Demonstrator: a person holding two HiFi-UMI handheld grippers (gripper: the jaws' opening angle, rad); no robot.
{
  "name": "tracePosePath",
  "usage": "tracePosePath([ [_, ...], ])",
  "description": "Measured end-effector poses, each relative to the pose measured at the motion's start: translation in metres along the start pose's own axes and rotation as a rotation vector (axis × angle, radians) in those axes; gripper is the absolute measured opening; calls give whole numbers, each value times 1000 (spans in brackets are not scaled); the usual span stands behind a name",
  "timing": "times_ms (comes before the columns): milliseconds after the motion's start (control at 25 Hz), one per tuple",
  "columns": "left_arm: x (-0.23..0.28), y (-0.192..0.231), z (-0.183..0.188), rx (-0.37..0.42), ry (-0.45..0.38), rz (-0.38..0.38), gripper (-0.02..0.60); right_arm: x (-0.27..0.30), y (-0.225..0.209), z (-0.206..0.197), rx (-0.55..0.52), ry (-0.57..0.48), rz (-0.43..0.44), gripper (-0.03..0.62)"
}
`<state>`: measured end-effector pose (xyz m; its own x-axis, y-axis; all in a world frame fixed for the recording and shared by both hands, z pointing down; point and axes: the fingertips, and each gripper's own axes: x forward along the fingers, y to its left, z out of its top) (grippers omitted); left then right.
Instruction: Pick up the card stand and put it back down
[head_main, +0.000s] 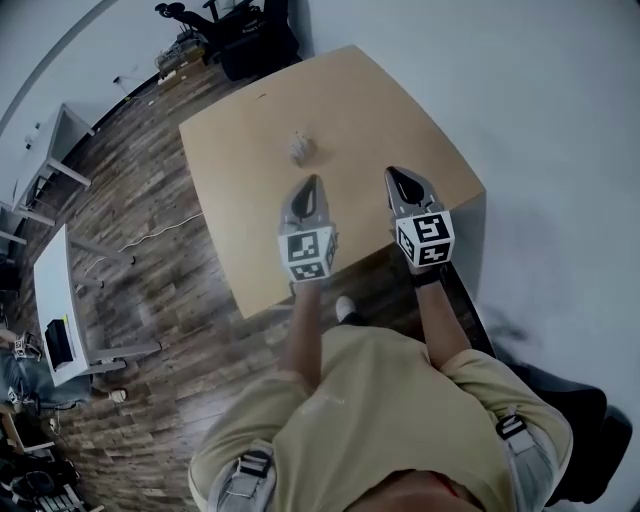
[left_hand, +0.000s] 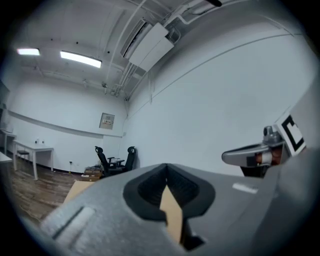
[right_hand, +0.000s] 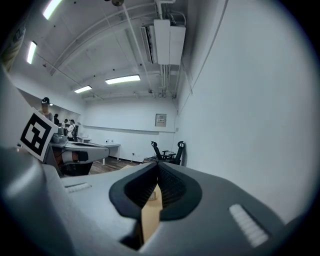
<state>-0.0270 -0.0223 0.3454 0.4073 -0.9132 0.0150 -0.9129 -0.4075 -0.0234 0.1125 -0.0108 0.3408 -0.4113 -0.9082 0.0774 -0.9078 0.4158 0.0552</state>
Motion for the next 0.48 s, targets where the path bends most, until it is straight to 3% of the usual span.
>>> tracePosePath([
  [280,29,71,-32,-54,80,18,3,84,25,-37,45,104,100,5],
  [480,54,104,-70,-100,132,70,3,145,21,-55,58,141,189,5],
])
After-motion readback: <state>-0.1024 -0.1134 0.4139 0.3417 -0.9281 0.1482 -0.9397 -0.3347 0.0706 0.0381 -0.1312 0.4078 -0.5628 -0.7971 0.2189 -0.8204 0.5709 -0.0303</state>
